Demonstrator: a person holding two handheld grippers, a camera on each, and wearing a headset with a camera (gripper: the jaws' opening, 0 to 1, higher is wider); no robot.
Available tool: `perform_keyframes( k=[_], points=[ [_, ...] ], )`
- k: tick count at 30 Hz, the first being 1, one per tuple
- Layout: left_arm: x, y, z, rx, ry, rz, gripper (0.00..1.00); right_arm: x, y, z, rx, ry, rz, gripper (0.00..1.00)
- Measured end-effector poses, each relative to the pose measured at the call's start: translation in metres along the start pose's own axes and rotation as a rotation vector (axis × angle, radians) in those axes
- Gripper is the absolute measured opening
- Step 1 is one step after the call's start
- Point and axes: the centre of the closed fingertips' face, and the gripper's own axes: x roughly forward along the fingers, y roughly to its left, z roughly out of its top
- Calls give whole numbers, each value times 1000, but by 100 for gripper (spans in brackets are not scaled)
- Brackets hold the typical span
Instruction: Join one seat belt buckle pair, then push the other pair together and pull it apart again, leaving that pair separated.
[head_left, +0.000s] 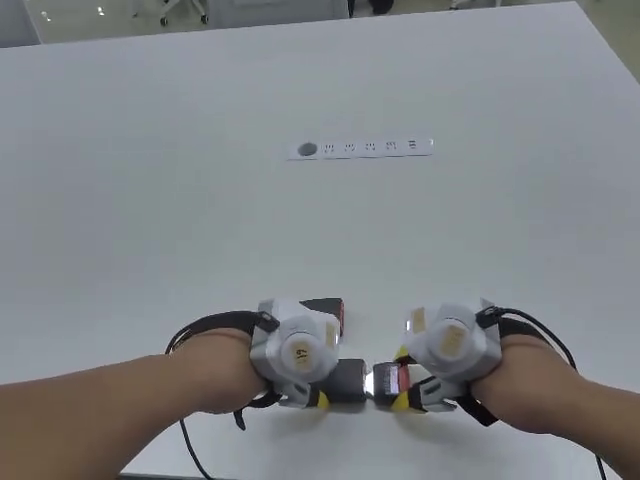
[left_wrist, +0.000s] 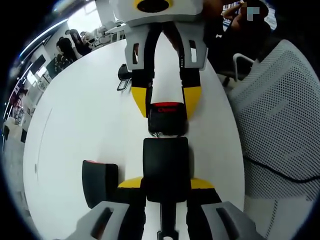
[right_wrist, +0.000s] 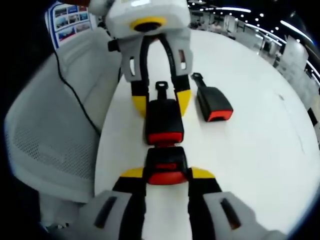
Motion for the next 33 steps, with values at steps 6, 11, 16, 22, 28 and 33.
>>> perform_keyframes(
  k=[6, 11, 16, 22, 28, 33],
  points=[
    [2, 1, -2, -9, -1, -7, 32, 0, -1, 1, 0, 1, 2, 30],
    [1, 1, -1, -7, -3, -8, 32, 0, -1, 1, 9, -12, 1, 31],
    [0, 1, -1, -29, -23, 5, 33, 0, -1, 2, 22, -22, 2, 32],
    [0, 1, 0, -34, -37, 23, 33, 1, -1, 2, 16, -21, 1, 33],
    [-1, 0, 0, -48, -36, 21, 33, 1, -2, 2, 3, -17, 5, 32],
    [-1, -1, 0, -50, -37, 7, 33, 1, -1, 2, -16, -1, -4, 32]
  ],
)
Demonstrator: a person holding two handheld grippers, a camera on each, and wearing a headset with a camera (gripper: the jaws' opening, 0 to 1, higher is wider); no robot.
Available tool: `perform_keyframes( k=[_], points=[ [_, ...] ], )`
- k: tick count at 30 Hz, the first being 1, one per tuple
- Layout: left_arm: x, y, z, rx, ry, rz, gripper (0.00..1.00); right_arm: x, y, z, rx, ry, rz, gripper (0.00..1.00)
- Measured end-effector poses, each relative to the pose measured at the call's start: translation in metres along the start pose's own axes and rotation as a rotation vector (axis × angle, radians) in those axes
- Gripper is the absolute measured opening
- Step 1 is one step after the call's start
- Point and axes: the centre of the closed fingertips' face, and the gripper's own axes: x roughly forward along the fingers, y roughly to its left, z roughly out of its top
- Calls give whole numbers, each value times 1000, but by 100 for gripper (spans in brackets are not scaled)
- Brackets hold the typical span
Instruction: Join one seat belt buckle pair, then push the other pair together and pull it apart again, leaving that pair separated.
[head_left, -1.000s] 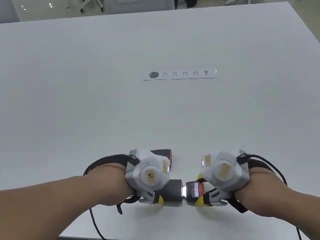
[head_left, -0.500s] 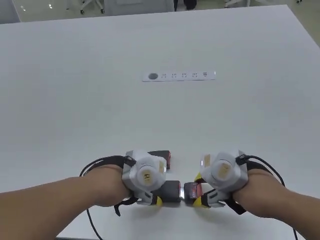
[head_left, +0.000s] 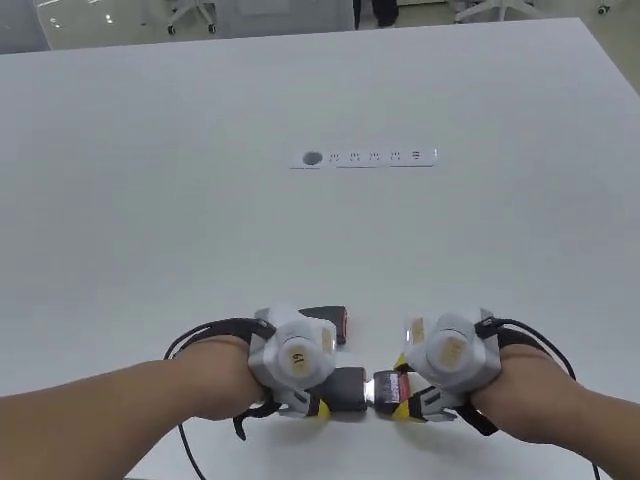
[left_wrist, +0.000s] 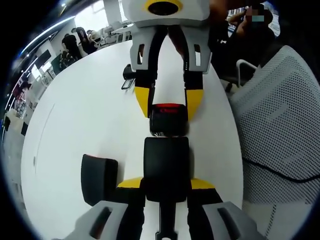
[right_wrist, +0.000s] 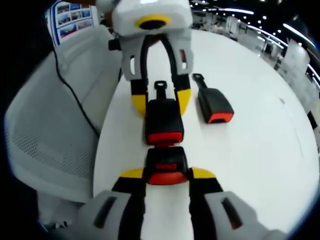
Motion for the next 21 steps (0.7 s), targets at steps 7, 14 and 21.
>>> perform_keyframes(
  k=[7, 14, 21],
  points=[
    [0, 0, -1, -14, -5, 2, 33, -1, 1, -1, 19, -16, -7, 32],
    [1, 1, -2, -44, 16, 5, 33, -1, 1, 0, 15, -19, -19, 33],
    [-8, 0, 8, -52, 0, 19, 36, -8, 0, 4, 64, -31, -19, 34]
  ],
)
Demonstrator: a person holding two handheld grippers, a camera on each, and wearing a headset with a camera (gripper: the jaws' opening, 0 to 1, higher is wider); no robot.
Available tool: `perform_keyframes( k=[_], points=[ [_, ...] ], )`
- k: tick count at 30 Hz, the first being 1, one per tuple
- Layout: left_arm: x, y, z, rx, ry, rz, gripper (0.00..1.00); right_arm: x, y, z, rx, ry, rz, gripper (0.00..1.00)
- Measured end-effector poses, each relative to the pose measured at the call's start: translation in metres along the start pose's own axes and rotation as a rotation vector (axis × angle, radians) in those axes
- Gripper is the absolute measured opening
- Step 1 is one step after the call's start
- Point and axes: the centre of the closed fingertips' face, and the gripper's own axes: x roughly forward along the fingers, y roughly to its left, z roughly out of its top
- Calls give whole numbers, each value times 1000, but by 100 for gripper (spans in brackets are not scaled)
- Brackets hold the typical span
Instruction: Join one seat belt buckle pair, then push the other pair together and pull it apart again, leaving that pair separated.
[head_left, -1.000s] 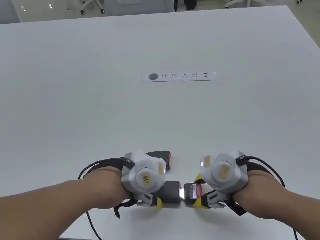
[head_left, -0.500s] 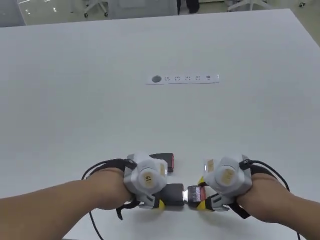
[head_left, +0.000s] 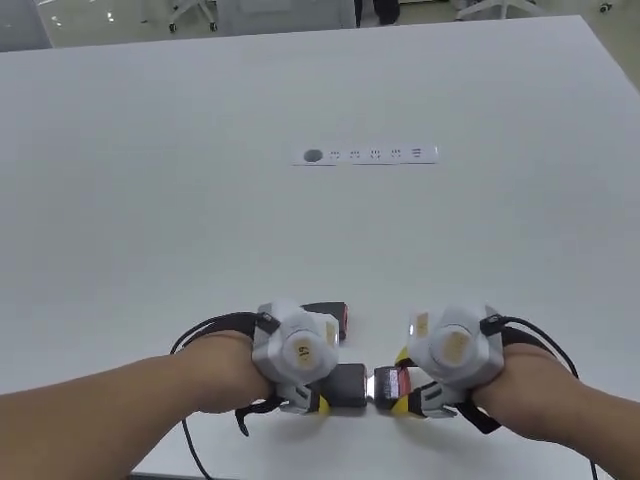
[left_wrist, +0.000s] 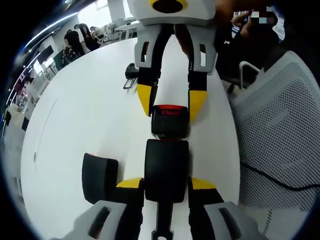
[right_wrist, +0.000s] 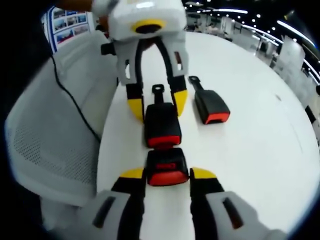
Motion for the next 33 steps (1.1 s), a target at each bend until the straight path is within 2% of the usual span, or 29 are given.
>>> perform_keyframes(
  k=[4, 7, 8, 11, 13, 16, 20, 23, 29, 33],
  points=[
    [-14, 3, 13, -12, -43, 17, 40, -13, 0, 6, -2, -19, -7, 34],
    [-22, 3, 16, -13, -49, 16, 43, -22, -3, 9, -6, -28, -22, 35],
    [-26, 2, 19, 3, -60, 13, 44, -25, -5, 10, -4, -38, -25, 35],
    [-33, 11, 19, 18, -62, 35, 47, -35, -13, 10, -3, -51, -42, 34],
    [-35, 22, 16, 21, -62, 53, 47, -40, -22, 6, 3, -55, -60, 35],
    [-36, 40, 8, 24, -42, 75, 47, -46, -37, -6, 3, -36, -90, 35],
    [-34, 58, -1, 44, -12, 86, 49, -57, -57, -26, 19, -9, -121, 37],
    [-30, 71, -6, 48, 10, 85, 51, -65, -70, -46, 26, 26, -138, 37],
    [-22, 83, -11, 37, 34, 76, 52, -76, -83, -74, 36, 73, -156, 40],
    [-16, 82, -19, 49, 91, 56, 52, -79, -89, -91, 41, 95, -163, 42]
  ],
)
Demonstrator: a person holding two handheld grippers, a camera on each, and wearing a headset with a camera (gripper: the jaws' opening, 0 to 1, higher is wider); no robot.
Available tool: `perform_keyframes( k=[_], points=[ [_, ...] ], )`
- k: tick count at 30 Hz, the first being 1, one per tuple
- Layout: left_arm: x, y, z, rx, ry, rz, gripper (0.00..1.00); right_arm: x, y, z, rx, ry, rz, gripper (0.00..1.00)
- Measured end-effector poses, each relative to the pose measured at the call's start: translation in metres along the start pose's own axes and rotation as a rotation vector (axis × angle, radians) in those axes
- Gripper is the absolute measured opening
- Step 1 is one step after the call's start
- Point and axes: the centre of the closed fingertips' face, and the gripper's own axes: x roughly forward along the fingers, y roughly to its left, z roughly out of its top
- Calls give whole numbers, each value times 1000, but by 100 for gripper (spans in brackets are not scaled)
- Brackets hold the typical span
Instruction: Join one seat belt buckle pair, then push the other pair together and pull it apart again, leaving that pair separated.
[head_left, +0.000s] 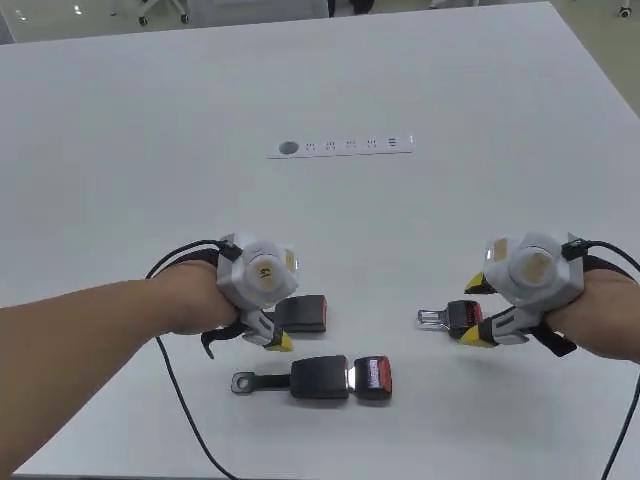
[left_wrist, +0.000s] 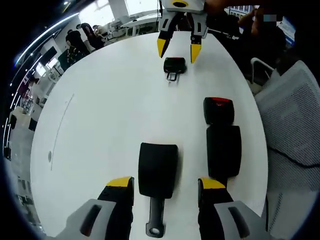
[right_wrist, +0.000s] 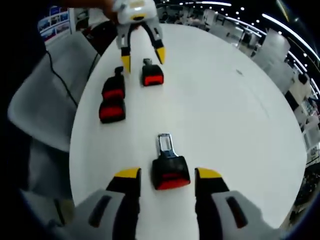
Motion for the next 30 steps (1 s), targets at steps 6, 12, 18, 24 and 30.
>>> perform_keyframes(
  k=[6, 12, 18, 24, 30],
  points=[
    [10, 2, -6, 30, 42, -8, 52, 4, 1, -9, 26, 3, 17, 41],
    [15, 5, -11, 24, 38, -29, 50, 13, 0, -5, -13, 11, 36, 39],
    [16, 7, -8, 13, 20, -39, 41, 18, -3, -4, 6, 8, 67, 33],
    [17, 11, -7, -10, 5, -36, 33, 18, -1, -4, -15, 17, 88, 32],
    [17, 11, -7, -28, 7, -33, 33, 22, -2, 4, -13, 16, 92, 32]
  ],
)
